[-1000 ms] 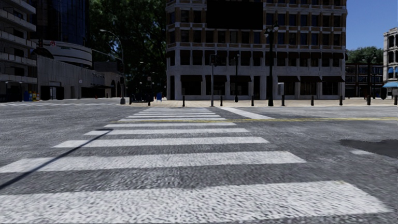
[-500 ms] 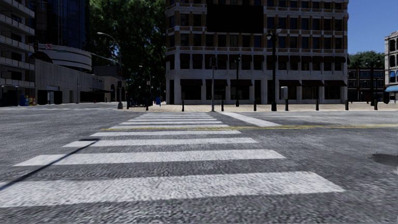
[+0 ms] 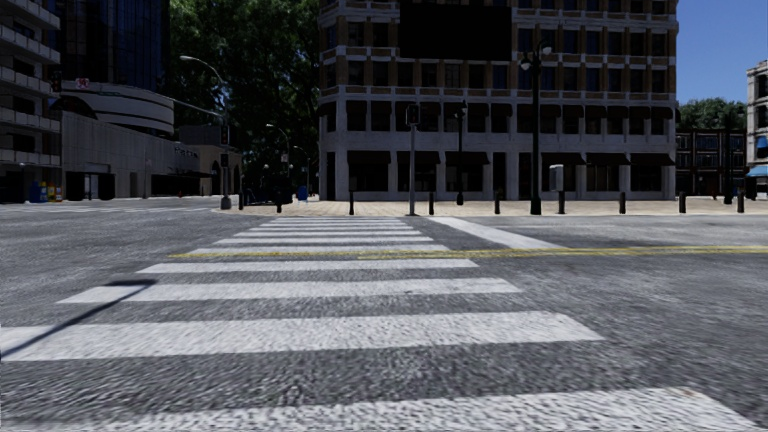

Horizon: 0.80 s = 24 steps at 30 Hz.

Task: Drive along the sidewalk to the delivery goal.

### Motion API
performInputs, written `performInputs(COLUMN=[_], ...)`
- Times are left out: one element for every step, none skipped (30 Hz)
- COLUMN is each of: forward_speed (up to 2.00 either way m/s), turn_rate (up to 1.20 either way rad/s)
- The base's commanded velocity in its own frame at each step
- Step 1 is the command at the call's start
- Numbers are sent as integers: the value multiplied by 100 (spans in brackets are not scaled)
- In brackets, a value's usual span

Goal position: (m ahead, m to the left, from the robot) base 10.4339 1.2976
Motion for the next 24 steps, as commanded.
performInputs(forward_speed=[200,200,200,200,200,200,200,200,200,200,200,200,200,200,200,200,200,200,200,200,200,200,200,200], turn_rate=[0,0,0,7,11,11,17,26,26,29,30,30,30,30,30,31,31,31,31,31,31,30,31,32])
